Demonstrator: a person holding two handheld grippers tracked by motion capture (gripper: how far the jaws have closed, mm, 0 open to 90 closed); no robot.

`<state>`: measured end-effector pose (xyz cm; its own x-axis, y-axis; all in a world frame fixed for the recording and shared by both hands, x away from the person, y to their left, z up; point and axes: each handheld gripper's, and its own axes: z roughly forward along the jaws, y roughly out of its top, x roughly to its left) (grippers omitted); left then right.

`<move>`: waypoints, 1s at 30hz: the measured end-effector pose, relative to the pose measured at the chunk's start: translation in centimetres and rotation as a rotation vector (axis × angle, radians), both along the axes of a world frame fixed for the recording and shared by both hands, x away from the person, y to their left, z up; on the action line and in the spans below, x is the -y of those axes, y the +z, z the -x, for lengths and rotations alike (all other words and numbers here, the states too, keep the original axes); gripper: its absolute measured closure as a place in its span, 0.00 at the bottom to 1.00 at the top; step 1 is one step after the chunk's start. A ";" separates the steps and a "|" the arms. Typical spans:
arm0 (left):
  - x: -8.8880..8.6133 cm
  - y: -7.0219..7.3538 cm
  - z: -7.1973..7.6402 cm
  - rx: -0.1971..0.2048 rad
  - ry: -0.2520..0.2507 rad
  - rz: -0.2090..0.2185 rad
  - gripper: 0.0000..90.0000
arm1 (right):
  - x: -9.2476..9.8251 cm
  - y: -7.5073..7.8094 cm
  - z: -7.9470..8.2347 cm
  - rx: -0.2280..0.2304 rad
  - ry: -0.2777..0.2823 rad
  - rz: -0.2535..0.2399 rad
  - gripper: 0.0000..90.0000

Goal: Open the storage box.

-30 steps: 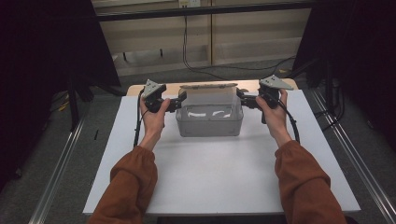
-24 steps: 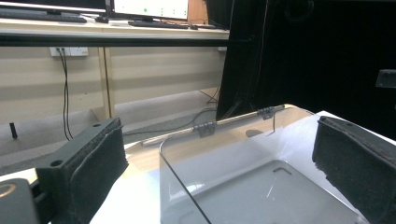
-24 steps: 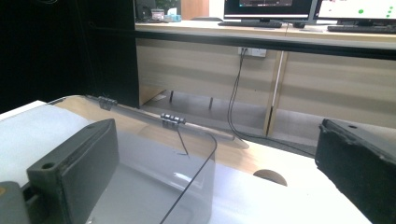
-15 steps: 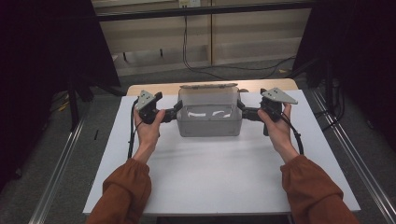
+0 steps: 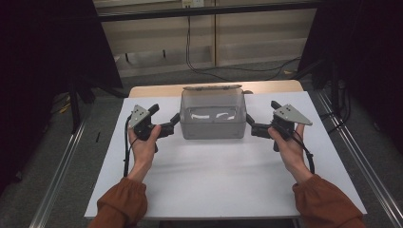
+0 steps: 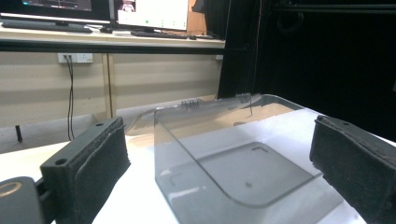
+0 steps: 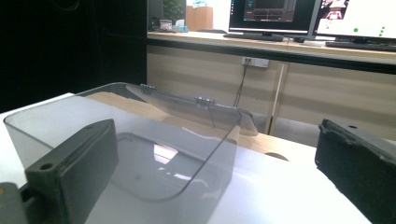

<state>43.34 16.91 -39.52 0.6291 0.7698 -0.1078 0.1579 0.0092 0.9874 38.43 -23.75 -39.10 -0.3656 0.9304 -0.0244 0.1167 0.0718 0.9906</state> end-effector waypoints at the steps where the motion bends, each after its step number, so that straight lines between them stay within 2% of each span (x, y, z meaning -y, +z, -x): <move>1: -0.1 -0.1 0.3 0.001 0.003 0.001 0.04 | 0.1 0.0 0.3 0.006 -0.001 -0.001 0.00; 4: -0.3 -0.2 1.1 0.015 0.011 0.002 0.04 | 0.3 -0.1 1.0 0.014 -0.003 0.014 0.00; 9: -0.4 -0.4 2.6 0.021 0.005 0.003 0.04 | 0.5 -0.3 2.2 0.024 -0.009 0.004 0.00; 10: -0.5 -0.5 2.9 0.023 0.005 -0.007 0.04 | 0.6 -0.3 2.4 0.027 -0.012 0.004 0.00; 13: -0.9 -0.6 3.6 0.008 0.011 -0.004 0.04 | 0.6 -0.6 3.1 0.023 -0.020 0.000 0.00; 17: -1.3 -1.1 4.6 0.008 0.010 0.004 0.03 | 0.8 -0.9 3.9 0.024 -0.020 0.009 0.00; 18: -1.5 -1.2 4.9 0.010 0.014 -0.010 0.02 | 0.9 -0.9 4.1 0.023 -0.021 0.008 0.00; 20: -1.7 -1.5 5.5 0.009 0.027 -0.013 0.02 | 1.2 -1.0 4.5 0.027 -0.026 0.005 0.00; 21: -1.8 -1.5 5.8 0.006 0.024 0.000 0.02 | 1.3 -1.1 4.7 0.024 -0.028 0.005 0.00; 24: -2.1 -1.7 6.5 0.013 0.050 -0.018 0.02 | 1.7 -1.4 5.4 0.023 -0.036 0.003 0.00; 30: -3.2 -2.8 7.5 -0.017 0.085 -0.029 0.02 | 2.4 -1.7 6.7 0.016 -0.046 0.008 0.00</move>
